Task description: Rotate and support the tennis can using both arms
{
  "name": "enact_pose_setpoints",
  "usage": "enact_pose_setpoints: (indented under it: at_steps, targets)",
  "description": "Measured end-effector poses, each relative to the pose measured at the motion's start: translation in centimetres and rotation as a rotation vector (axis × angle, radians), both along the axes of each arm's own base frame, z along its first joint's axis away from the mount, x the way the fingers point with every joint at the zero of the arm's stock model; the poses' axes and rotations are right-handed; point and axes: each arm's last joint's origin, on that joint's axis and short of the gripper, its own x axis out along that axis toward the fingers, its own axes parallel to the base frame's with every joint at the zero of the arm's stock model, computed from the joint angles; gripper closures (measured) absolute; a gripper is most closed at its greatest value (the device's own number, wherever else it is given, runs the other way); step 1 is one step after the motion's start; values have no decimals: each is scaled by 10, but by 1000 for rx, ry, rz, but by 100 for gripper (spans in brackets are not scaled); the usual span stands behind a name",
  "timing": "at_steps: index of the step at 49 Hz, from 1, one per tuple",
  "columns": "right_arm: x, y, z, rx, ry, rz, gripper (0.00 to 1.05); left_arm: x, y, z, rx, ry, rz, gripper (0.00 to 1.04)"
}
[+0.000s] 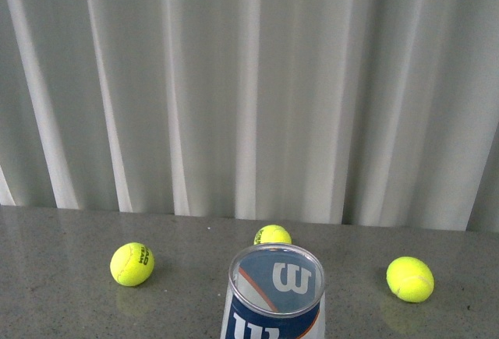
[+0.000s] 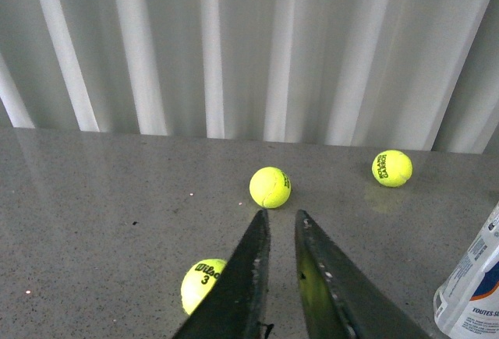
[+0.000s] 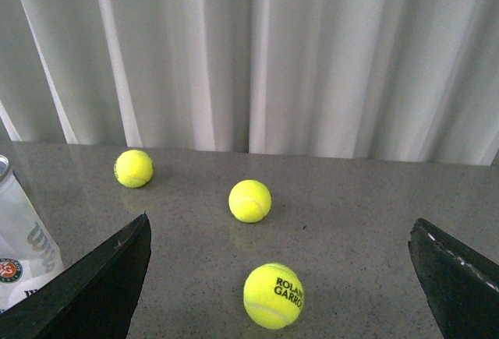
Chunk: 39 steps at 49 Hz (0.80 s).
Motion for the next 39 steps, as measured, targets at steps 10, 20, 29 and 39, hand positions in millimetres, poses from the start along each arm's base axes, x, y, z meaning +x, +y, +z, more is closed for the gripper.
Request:
enact_pose_setpoints:
  at_steps: [10, 20, 29, 39]
  targets:
    - [0, 0, 0, 0, 0, 0, 7, 0, 0, 0, 0, 0, 0, 49]
    - [0, 0, 0, 0, 0, 0, 7, 0, 0, 0, 0, 0, 0, 15]
    - [0, 0, 0, 0, 0, 0, 7, 0, 0, 0, 0, 0, 0, 7]
    - [0, 0, 0, 0, 0, 0, 7, 0, 0, 0, 0, 0, 0, 7]
